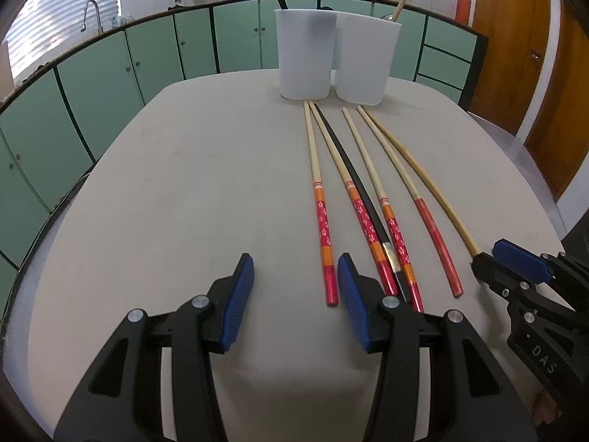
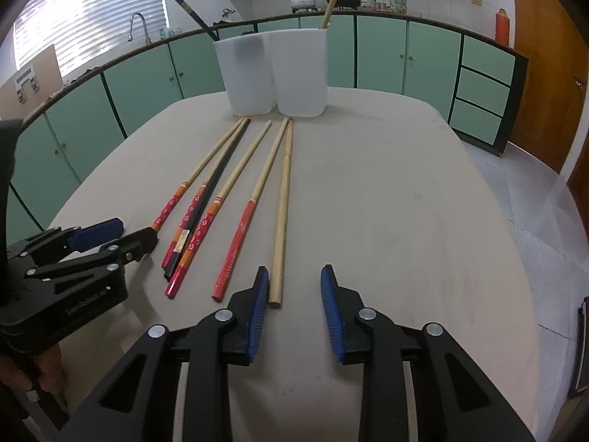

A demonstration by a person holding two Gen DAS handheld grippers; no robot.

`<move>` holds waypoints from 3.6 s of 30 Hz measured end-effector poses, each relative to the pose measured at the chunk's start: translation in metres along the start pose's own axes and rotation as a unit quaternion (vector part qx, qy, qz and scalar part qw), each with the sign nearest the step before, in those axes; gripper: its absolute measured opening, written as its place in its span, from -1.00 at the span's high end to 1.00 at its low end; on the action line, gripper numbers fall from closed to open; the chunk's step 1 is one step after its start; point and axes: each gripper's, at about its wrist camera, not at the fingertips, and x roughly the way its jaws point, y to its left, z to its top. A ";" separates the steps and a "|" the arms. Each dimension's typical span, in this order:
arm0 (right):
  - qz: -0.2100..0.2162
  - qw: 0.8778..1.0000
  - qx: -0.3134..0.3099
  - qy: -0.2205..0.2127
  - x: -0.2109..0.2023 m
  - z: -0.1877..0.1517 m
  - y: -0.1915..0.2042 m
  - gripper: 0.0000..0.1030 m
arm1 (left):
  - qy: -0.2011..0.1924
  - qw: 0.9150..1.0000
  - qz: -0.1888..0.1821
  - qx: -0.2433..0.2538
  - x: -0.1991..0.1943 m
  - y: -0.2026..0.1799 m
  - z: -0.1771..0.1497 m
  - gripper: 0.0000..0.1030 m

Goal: Organize utensils
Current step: 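Position the left tool over a red-patterned chopstick while the right aligns over a plain wooden one, then close the left tool on the red-patterned chopstick while the right closes on the wooden one, then lift both chopsticks and carry them over the white utensil holder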

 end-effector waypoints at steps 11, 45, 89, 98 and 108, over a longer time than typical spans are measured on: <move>-0.006 1.000 0.000 -0.002 -0.001 -0.003 0.001 0.45 | 0.000 1.000 -0.001 0.003 -0.002 -0.001 -0.002 -0.06; 0.038 0.999 0.014 -0.037 -0.024 0.004 -0.017 0.87 | -0.066 0.998 0.011 0.015 -0.046 0.009 0.012 0.90; 0.077 0.984 -0.081 -0.137 -0.107 0.200 -0.015 0.87 | -0.194 0.980 -0.050 0.009 -0.127 0.030 0.173 0.90; 0.092 0.981 -0.088 -0.148 -0.116 0.220 -0.016 0.87 | -0.218 0.974 -0.059 0.014 -0.141 0.024 0.191 0.90; 0.094 0.973 -0.097 -0.188 -0.145 0.255 -0.028 0.88 | -0.263 0.962 -0.070 0.017 -0.163 0.013 0.229 0.90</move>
